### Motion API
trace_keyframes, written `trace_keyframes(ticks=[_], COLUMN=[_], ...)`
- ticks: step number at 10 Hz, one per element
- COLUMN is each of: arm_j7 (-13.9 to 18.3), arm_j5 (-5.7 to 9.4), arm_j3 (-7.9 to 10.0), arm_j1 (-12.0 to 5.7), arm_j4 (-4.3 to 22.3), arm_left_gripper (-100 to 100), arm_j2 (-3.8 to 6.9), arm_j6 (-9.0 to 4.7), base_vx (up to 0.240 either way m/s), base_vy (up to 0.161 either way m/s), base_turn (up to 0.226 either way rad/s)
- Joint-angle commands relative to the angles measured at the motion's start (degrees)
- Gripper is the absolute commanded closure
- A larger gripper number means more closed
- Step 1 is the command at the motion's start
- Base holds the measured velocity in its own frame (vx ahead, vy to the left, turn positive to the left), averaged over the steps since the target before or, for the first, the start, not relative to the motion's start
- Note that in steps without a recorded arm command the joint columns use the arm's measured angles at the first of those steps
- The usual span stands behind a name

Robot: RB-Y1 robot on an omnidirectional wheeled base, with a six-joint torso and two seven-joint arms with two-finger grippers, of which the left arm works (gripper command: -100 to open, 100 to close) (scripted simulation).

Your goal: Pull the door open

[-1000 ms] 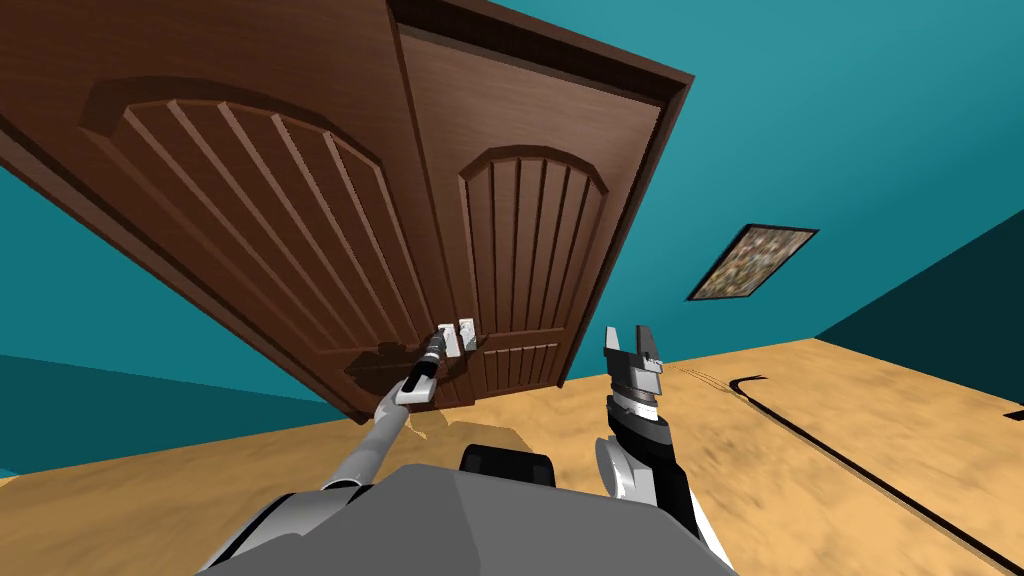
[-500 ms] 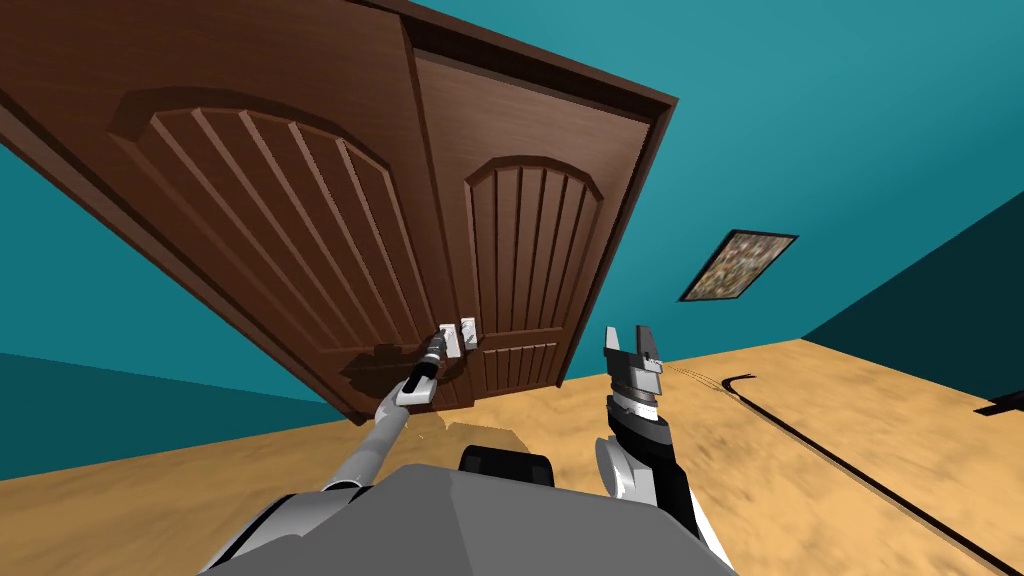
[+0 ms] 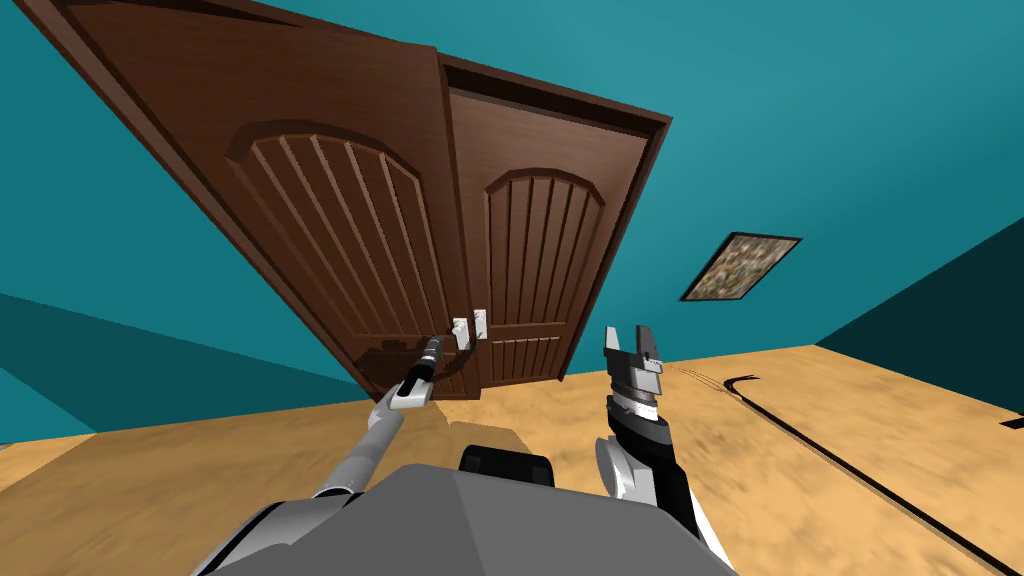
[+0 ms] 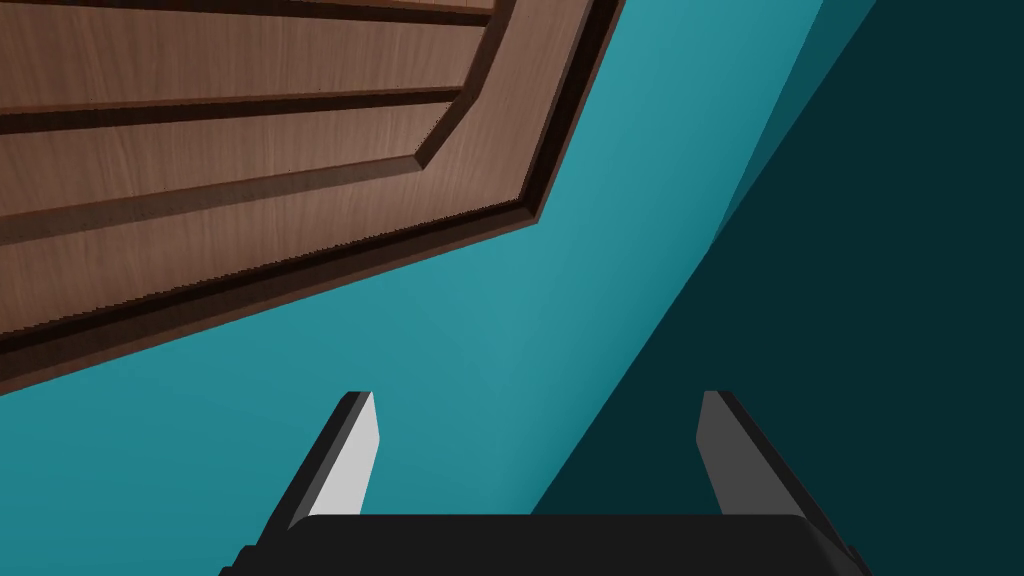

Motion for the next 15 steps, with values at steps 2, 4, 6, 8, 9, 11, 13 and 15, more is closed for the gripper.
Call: trace_keyframes(ticks=[2,4,6,8,9,11,13,15], arm_j7=[0.61,1.06,1.07,0.75,0.64,0.45,0.35,0.45], arm_j5=[-0.19,-0.33,-0.35,-0.17,-0.15,-0.19,-0.32,-0.33], arm_j3=[-1.45,-2.57,-2.73,-1.20,-0.92,-0.75,-1.25,-1.44], arm_j1=[-0.25,-0.40,-0.18,0.91,1.01,0.73,-0.20,-0.56], arm_j4=[-0.97,-1.75,-2.61,-1.43,-1.16,-0.86,-1.02,-0.34], arm_left_gripper=[-100,-100,-100,-100,-100,-100,-100,-100], arm_j2=[-0.26,-0.45,-0.53,0.07,0.12,-0.05,-0.59,-0.54], arm_j6=[0.28,0.50,0.95,0.69,0.57,0.32,0.12,-0.42], base_vx=[-0.201,-0.188,-0.142,0.065,0.141,0.181,0.210,0.137], base_vy=[-0.048,-0.063,-0.034,0.136,0.125,0.082,-0.022,-0.084], base_turn=[-0.061,-0.061,-0.028,0.142,0.012,-0.024,-0.107,-0.066])
